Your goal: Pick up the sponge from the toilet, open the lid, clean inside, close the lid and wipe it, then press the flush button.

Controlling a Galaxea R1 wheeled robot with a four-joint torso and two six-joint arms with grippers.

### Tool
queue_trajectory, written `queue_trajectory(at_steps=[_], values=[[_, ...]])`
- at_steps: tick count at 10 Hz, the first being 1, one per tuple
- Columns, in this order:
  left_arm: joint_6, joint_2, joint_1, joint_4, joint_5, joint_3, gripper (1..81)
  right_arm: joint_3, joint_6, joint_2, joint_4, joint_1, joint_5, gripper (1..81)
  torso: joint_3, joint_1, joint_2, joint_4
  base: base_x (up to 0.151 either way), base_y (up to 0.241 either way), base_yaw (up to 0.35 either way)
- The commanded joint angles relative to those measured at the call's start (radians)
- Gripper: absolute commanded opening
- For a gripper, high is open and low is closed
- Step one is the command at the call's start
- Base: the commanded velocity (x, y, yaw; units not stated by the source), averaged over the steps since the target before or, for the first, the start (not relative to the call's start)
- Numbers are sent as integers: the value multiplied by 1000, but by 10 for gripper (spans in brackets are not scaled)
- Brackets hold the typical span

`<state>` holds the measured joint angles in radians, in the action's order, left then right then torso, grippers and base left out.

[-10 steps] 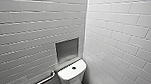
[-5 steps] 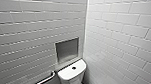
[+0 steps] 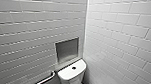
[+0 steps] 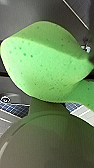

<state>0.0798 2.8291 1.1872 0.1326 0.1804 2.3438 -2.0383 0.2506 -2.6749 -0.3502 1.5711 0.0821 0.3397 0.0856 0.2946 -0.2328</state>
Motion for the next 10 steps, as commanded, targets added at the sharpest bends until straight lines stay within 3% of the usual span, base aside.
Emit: queue_trajectory(at_steps=[1,10], values=[[-2,-92,-209,-93,148,-150,811,-15,2,-2,0,-22,-74,10,0,0,0,0,0,0,0],[-2,-112,-685,-333,272,-336,811,-101,4,-56,4,-25,-73,10,0,1,0,0,0,0,0]])
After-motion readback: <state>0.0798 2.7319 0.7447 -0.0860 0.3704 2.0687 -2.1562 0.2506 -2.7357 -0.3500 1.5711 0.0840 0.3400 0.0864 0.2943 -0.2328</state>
